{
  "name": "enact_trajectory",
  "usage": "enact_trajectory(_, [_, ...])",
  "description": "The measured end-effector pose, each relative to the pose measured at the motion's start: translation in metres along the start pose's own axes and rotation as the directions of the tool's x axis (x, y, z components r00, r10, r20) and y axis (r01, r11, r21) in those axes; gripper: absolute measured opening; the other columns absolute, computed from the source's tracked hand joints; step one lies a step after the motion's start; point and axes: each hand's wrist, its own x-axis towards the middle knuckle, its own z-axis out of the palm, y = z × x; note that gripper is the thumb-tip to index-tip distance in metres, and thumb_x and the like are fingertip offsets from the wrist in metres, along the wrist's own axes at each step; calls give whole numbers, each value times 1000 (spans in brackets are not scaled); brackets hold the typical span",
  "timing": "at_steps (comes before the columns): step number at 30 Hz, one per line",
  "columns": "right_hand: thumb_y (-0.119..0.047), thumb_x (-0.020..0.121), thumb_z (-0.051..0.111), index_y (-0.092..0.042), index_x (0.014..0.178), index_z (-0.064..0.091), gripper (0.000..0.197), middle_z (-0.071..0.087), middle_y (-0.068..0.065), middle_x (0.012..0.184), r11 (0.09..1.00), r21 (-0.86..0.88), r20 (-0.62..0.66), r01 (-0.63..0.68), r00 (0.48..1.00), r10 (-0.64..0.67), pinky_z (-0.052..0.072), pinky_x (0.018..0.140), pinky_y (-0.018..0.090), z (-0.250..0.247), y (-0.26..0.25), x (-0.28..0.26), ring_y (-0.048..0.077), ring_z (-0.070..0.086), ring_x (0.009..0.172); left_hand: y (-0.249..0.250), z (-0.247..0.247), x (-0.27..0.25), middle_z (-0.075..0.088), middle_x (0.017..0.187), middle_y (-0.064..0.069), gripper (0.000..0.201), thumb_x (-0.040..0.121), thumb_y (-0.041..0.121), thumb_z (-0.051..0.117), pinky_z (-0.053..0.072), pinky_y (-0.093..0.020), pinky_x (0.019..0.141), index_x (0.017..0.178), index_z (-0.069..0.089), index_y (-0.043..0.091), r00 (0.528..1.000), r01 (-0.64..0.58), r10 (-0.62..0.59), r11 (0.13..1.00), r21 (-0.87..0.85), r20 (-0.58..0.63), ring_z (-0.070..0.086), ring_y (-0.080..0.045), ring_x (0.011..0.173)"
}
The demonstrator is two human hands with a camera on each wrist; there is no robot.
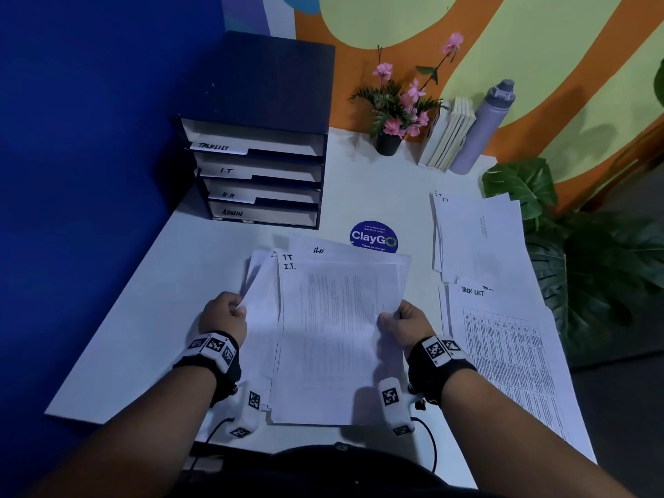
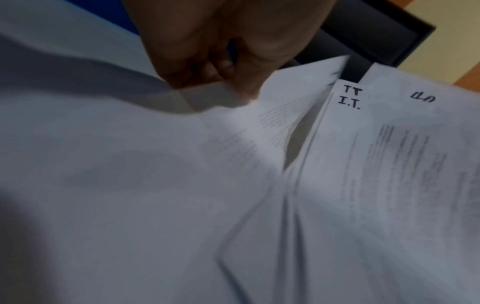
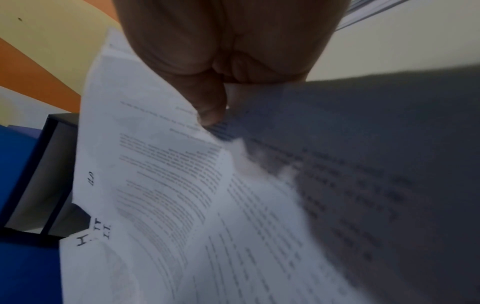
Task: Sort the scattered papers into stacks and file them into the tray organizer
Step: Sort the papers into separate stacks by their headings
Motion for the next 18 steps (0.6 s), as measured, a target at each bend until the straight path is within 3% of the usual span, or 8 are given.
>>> enact_trajectory(4, [-1, 81, 63, -12, 77, 63, 12, 63, 12, 75, 999, 54, 9, 5, 1000, -5, 46, 68, 37, 1, 0, 2, 22, 54, 73, 18, 0, -8, 59, 96, -7, 18, 93, 11, 47, 39, -30, 73, 109, 54, 9, 1000, 12, -13, 984, -179, -8, 55, -27, 85])
enact_trajectory(7, [-6, 76, 66, -12, 81, 67, 8, 66, 14, 79, 996, 87, 3, 21, 1000, -21, 50, 73, 41, 2, 0, 4, 26, 57, 77, 26, -1, -15, 62, 94, -2, 17, 89, 11, 60, 40, -26, 76, 106, 57, 11, 999, 18, -6, 946, -322, 39, 59, -23, 87])
enact_trajectory(10, [-1, 81, 65, -17, 87, 67, 17, 73, 11, 91, 997, 43, -25, 62, 998, -61, 54, 85, 46, 1, 0, 8, 31, 66, 87, 26, 0, -17, 68, 94, -2, 22, 83, 14, 71, 46, -28, 79, 102, 59, 14, 995, 44, -3, 899, -436, 95, 64, -22, 87])
enact_trajectory(12, [-1, 83, 64, -22, 96, 63, 25, 71, 8, 99, 996, -4, -62, 89, 994, -89, 54, 91, 45, -1, -1, 10, 29, 66, 95, 27, 1, -18, 69, 88, 2, 20, 81, 21, 74, 48, -28, 78, 96, 63, 15, 994, 49, -2, 895, -444, 106, 64, -19, 82])
enact_trajectory(14, [-1, 83, 63, -21, 110, 55, 34, 68, 7, 100, 994, -21, -99, 105, 989, -107, 52, 92, 42, -2, -3, 9, 27, 64, 95, 30, 0, -21, 61, 73, 5, 16, 87, 29, 67, 43, -25, 65, 79, 60, 17, 994, 26, 19, 912, -410, 107, 56, -18, 70])
enact_trajectory(15, [-1, 83, 63, -22, 116, 52, 40, 67, 7, 100, 993, -29, -111, 113, 987, -115, 51, 92, 40, -3, -5, 7, 26, 63, 95, 31, -1, -23, 52, 65, 4, 25, 91, 30, 61, 37, -24, 57, 70, 53, 17, 994, 14, 31, 925, -381, 109, 48, -18, 63])
enact_trajectory(16, [0, 83, 63, -22, 117, 53, 42, 67, 6, 100, 992, -37, -113, 119, 986, -123, 51, 93, 39, -4, -6, 7, 25, 63, 95, 32, -2, -24, 44, 61, 3, 32, 93, 30, 56, 31, -24, 53, 66, 47, 17, 993, 2, 38, 937, -349, 109, 41, -19, 60])
enact_trajectory(18, [3, 84, 61, -21, 102, 62, 30, 68, 3, 94, 993, -31, -102, 117, 987, -120, 52, 92, 39, -5, -7, 4, 24, 63, 92, 29, -2, -23, 40, 61, 1, 33, 95, 30, 53, 30, -25, 52, 67, 45, 13, 994, 2, 34, 946, -324, 104, 38, -21, 61])
